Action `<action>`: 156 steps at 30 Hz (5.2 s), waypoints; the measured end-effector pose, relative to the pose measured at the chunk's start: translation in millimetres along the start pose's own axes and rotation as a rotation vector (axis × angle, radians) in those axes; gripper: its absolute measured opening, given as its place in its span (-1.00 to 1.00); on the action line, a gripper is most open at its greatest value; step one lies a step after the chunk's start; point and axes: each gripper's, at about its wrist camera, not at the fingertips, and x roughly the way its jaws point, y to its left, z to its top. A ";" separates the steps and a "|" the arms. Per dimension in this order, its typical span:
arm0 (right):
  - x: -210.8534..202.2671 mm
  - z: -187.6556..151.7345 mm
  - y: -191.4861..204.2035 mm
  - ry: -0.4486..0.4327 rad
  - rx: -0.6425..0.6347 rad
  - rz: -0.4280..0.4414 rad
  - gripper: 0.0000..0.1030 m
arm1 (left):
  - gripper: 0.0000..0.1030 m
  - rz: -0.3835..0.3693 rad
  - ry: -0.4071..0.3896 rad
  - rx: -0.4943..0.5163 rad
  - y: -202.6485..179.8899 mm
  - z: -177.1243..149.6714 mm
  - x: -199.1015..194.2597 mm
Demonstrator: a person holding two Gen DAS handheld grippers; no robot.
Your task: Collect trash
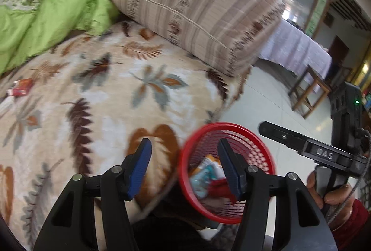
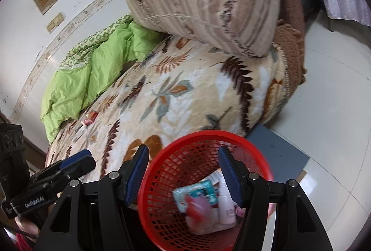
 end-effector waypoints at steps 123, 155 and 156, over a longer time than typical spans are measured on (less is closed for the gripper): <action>246.7 -16.3 341.7 0.161 -0.405 0.290 0.13 | 0.56 0.748 -0.166 -0.834 406.6 -45.1 -83.6; 238.8 -16.0 341.5 0.117 -0.391 0.280 0.13 | 0.02 0.841 -0.203 -0.652 353.6 -27.6 -89.1; 234.5 -16.6 338.9 0.111 -0.391 0.281 0.13 | 0.02 0.845 -0.211 -0.632 344.4 -27.4 -93.4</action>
